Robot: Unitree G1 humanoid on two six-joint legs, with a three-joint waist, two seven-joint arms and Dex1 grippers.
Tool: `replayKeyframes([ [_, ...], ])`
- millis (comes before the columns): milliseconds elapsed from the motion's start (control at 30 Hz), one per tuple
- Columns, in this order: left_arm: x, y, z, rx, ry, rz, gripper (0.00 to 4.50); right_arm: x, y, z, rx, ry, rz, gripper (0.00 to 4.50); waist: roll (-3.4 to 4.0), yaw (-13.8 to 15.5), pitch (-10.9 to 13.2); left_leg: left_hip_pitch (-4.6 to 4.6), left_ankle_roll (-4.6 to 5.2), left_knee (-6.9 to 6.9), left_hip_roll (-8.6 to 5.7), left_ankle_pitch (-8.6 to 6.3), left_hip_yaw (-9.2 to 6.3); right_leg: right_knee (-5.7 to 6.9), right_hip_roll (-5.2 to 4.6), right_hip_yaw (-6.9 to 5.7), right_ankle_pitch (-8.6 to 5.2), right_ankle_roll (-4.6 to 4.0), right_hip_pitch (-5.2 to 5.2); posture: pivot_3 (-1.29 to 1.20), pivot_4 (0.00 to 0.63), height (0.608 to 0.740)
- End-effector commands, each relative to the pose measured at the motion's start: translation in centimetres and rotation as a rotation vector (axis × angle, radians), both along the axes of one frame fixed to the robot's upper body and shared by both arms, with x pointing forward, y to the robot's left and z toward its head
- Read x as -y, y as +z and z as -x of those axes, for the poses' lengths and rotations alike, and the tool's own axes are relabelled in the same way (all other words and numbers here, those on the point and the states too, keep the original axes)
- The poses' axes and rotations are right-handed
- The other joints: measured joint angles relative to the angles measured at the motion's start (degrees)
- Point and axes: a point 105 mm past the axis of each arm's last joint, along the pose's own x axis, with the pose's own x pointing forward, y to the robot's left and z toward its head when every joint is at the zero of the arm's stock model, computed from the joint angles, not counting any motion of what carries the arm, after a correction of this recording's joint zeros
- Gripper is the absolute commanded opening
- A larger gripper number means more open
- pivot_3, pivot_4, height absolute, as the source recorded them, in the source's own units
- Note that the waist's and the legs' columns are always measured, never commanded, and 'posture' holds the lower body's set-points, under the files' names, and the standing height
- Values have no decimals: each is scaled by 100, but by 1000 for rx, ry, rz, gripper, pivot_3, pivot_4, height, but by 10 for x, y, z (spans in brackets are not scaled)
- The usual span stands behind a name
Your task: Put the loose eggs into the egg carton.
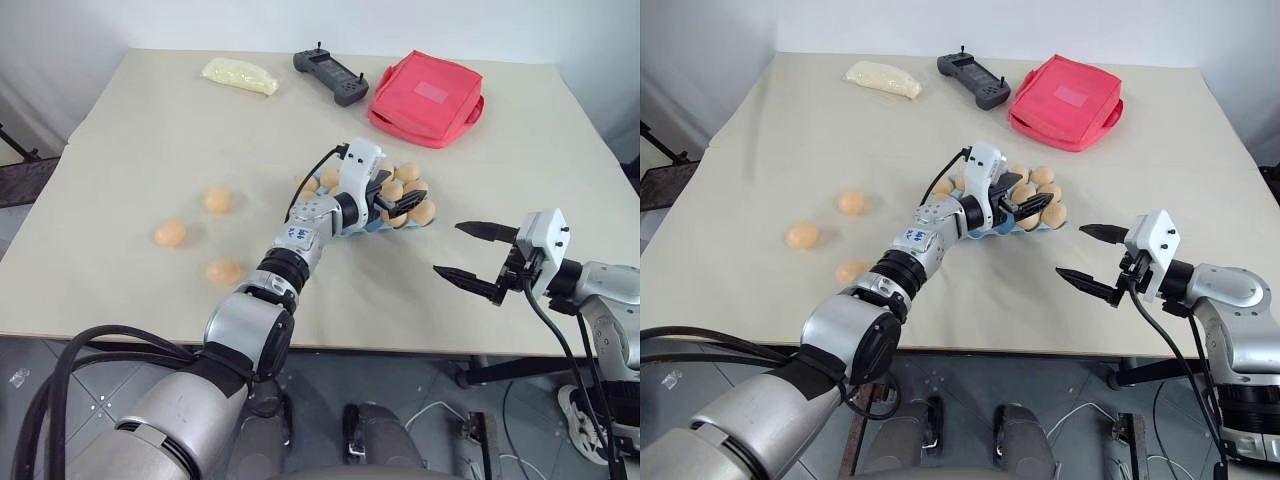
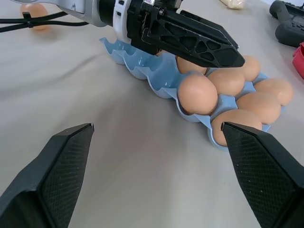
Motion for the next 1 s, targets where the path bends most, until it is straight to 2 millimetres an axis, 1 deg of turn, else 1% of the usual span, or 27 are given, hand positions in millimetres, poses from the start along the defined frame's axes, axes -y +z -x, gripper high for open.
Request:
replayKeyframes([
  [33, 3, 27, 1, 107, -24, 15, 4475, -2, 11, -1, 50, 9, -2, 4500, 0, -1, 0, 0, 0, 2, 0, 0, 0, 1, 0, 0, 0, 0, 0, 0, 150, 740],
  [167, -7, 43, 1, 169, -25, 20, 4475, -4, 12, -2, 52, 16, -3, 4500, 0, -14, 0, 0, 0, 7, 1, 0, 0, 5, 0, 3, 0, 0, 0, 0, 150, 740],
  [233, -22, 58, 5, 214, -19, 39, 4475, -5, 12, -2, 51, 25, -5, 4500, 1, -42, 0, 1, -2, 6, 2, 1, 0, 8, 1, 7, 0, 0, 0, 0, 150, 740],
  [267, -29, 62, 7, 231, -12, 44, 4475, -5, 12, -1, 50, 29, -5, 4500, 1, -60, 0, 2, -2, 7, 2, 1, 0, 11, 1, 11, 0, 0, 0, 0, 150, 740],
  [333, -50, 66, 16, 256, 25, 42, 4475, -6, 11, -2, 42, 45, -4, 4500, 3, -117, -1, 3, -6, 4, 5, 3, -1, 13, 3, 15, 0, 0, 0, 0, 150, 740],
  [367, -61, 66, 21, 263, 48, 34, 4475, -6, 11, -3, 39, 53, -4, 4500, 2, -142, -1, 4, -7, 4, 5, 4, 0, 17, 2, 18, 0, 0, 0, 0, 150, 740],
  [533, -97, 58, 44, 242, 160, 0, 4475, -13, 12, -11, 32, 93, -6, 4500, 4, -145, 0, 4, -1, 23, 5, 9, -1, 35, 0, 22, 0, 0, 0, 0, 150, 740],
  [600, -107, 54, 52, 224, 195, -14, 4475, -15, 12, -15, 31, 107, -5, 4500, 4, -145, 0, 5, 5, 33, 5, 8, -4, 41, -1, 23, 3, 3, 5, 0, 150, 740],
  [667, -120, 52, 61, 212, 243, -13, 4475, -18, 12, -19, 31, 127, -5, 4500, 4, -143, 0, 6, 29, 33, 4, 4, -7, 40, -3, 24, 11, 8, 8, 0, 150, 740],
  [800, -142, 50, 75, 198, 321, -11, 4475, -24, 13, -26, 33, 159, -5, 4500, 4, -146, 0, 6, 38, 34, 4, 5, -3, 37, -4, 32, 25, 10, 8, 0, 150, 740],
  [867, -147, 49, 80, 194, 339, -12, 4475, -25, 13, -27, 33, 167, -4, 4500, 4, -146, 0, 6, 38, 33, 4, 5, -2, 37, -4, 33, 26, 10, 6, 0, 150, 740],
  [1000, -164, 37, 100, 166, 381, -19, 4475, -28, 13, -30, 31, 195, -4, 4500, 5, -147, 0, 5, 39, 30, 4, 5, 0, 30, -4, 36, 26, 10, 7, 0, 150, 740],
])
